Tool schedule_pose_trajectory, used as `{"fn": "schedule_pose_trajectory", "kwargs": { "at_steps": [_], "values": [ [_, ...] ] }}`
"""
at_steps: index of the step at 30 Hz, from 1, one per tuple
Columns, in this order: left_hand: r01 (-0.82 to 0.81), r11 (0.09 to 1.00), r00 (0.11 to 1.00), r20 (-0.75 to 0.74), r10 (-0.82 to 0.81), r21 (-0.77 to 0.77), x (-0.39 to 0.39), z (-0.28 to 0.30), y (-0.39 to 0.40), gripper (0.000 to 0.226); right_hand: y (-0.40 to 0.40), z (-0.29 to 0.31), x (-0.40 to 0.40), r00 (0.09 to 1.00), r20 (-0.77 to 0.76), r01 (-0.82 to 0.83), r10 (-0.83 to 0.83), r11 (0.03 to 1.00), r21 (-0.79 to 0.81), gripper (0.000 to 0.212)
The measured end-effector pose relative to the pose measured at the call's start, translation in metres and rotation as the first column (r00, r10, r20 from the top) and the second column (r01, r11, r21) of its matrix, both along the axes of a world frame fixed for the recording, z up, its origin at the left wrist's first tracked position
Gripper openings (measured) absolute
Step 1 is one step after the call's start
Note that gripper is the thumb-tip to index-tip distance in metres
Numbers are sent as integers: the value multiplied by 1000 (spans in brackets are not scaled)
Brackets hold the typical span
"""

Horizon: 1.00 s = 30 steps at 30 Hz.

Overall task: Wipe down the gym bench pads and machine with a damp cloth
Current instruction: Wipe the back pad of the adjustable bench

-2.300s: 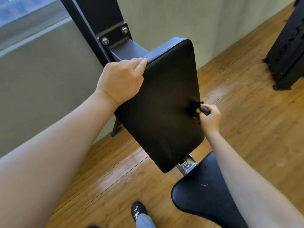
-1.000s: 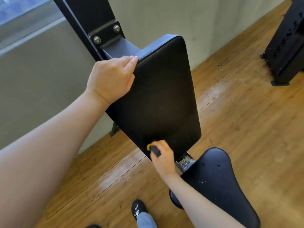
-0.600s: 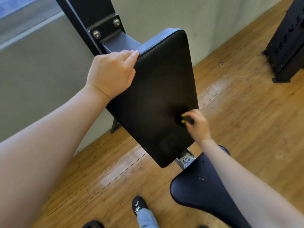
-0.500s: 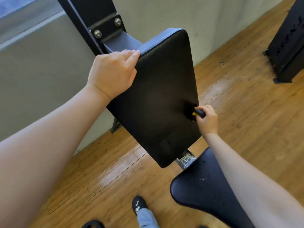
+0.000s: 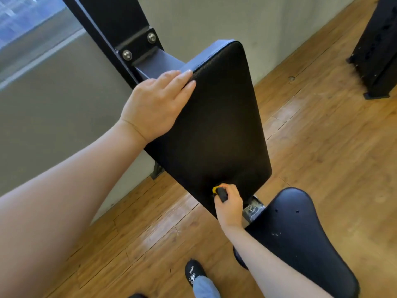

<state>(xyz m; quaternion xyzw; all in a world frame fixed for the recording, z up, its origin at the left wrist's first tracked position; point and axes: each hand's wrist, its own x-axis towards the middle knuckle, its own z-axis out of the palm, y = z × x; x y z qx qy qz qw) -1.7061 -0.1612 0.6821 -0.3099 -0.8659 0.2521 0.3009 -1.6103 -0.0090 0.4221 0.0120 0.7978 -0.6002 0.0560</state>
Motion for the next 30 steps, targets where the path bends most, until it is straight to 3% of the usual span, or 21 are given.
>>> {"fn": "schedule_pose_trajectory", "kwargs": {
  "at_steps": [3, 6, 8, 11, 16, 22, 25, 27, 30],
  "values": [
    [-3, 1000, 1000, -8, 3, 10, -1, -2, -1, 36, 33, 2, -29, 995, -62, -75, 77, 997, 21, 17],
    [-11, 1000, 1000, -16, 11, 9, -1, -2, -2, 38, 81, 11, -87, 962, 44, 272, -270, 961, -44, 19],
    [-8, 1000, 1000, -11, 8, 15, -1, -2, -1, 39, 100, 14, -119, 931, 79, 357, -356, 934, 4, 24],
    [-11, 1000, 1000, -6, 11, 22, -1, -2, -2, 38, 90, 11, -127, 965, 116, 238, -237, 971, 11, 19],
    [-4, 1000, 1000, -10, 4, 28, -1, -2, -1, 37, 27, 12, -44, 973, 152, 185, -172, 980, -76, 19],
    [-10, 999, 1000, -11, 10, 38, 0, -1, -1, 37, -22, 12, 44, 971, 54, -231, 235, 971, -62, 15],
    [-7, 999, 1000, -16, 8, 41, 0, -2, -1, 36, -14, 5, 34, 952, 15, -306, 306, 952, -4, 11],
    [-4, 999, 1000, -18, 5, 43, 0, -2, -2, 34, 3, -1, 16, 955, 2, -296, 296, 954, 51, 13],
    [-2, 999, 1000, -21, 3, 40, 0, -3, -3, 32, 49, 0, -43, 997, 82, 8, -10, 1000, 20, 19]
  ]
}}
